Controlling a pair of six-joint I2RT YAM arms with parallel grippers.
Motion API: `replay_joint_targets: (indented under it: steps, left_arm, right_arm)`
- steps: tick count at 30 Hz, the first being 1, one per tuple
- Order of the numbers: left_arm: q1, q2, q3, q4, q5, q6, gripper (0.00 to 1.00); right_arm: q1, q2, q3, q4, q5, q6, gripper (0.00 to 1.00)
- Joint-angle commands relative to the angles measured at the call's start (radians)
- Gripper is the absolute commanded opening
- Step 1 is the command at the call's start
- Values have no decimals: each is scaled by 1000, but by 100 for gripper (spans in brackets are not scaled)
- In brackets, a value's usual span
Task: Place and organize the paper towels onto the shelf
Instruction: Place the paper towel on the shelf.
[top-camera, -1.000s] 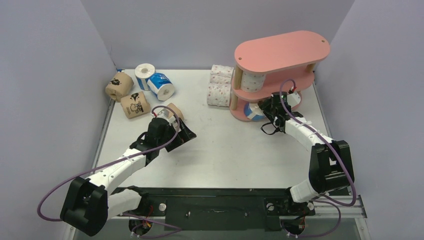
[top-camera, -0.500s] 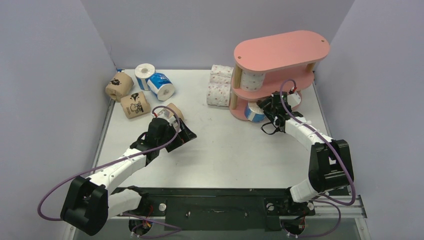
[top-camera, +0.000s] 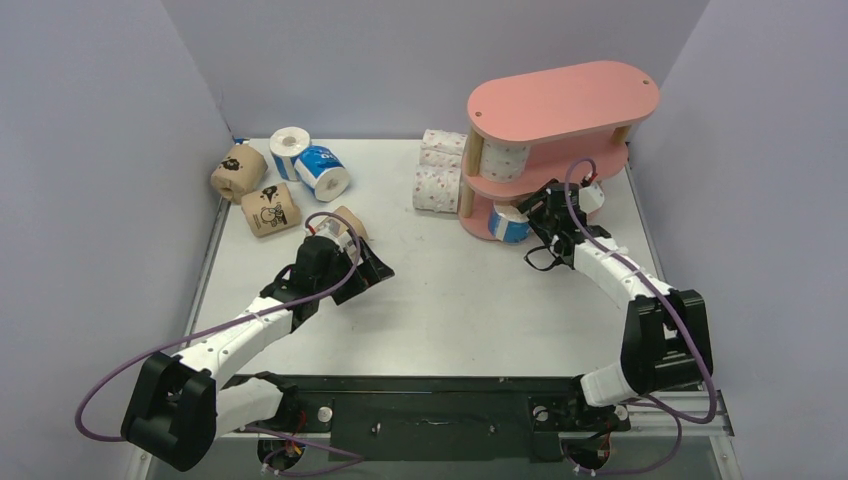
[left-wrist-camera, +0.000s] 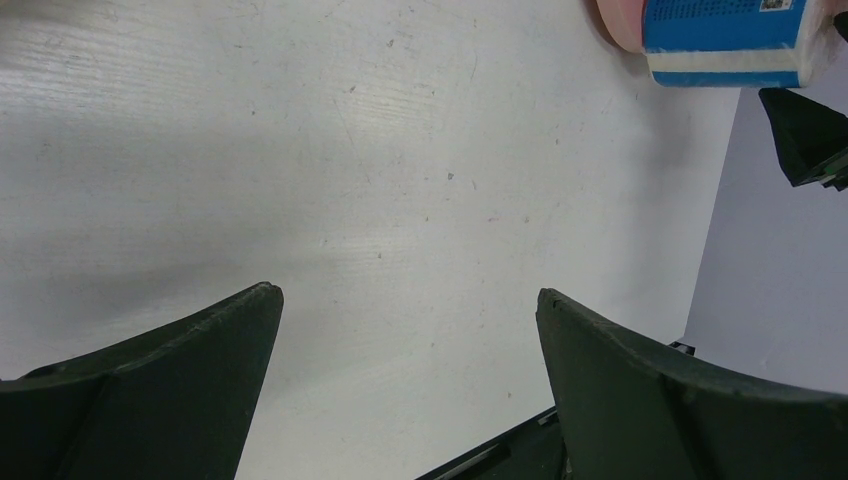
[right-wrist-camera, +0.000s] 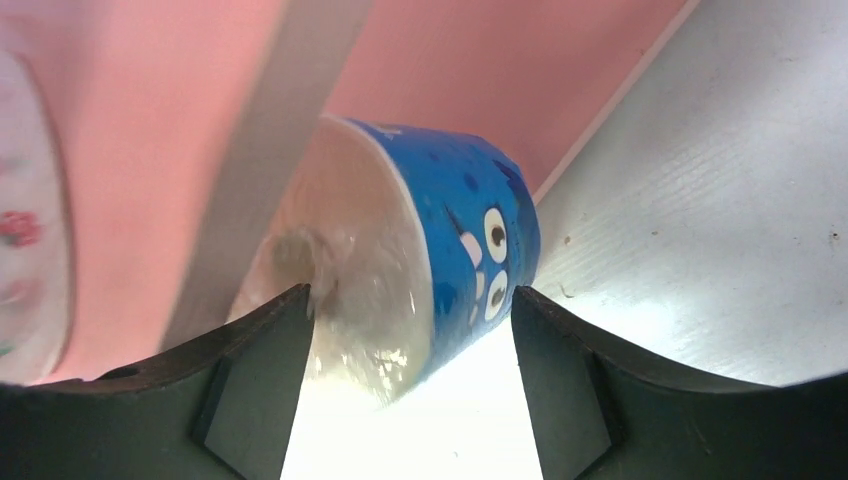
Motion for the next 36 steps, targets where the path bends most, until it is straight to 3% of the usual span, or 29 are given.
replay_joint_targets:
  steps: [1, 8, 12, 18, 19, 20, 25, 28, 36]
  left_arm:
    - [7, 0, -5, 64, 14, 3, 100]
    - [7, -11, -10, 64, 19, -3, 100]
    - [7, -20, -15, 63, 16, -3, 100]
    - [7, -8, -12, 73, 17, -6, 100]
    - [6, -5, -10, 75, 19, -6, 100]
    - [6, 1, -7, 76, 20, -7, 100]
    - [5, 18, -5, 84, 25, -12, 100]
    - [4, 23, -7, 84, 27, -14, 100]
    - [4, 56, -6, 120, 34, -17, 100]
  right_arm:
    - [0, -93, -11, 109, -22, 5, 67]
    - [-3, -175, -68, 108, -43, -10, 66]
    - [-9, -258, -144, 138, -42, -29, 59]
    - [-67, -371, -371, 337, -20, 29, 15]
    - [-75, -367, -409, 388, -23, 59, 3]
    - [-88, -346, -425, 414, -42, 73, 0]
    - [-124, -183, -400, 517, -240, 91, 0]
    - [-125, -109, -409, 636, -261, 128, 0]
    - [-112, 22, -382, 731, -239, 185, 0]
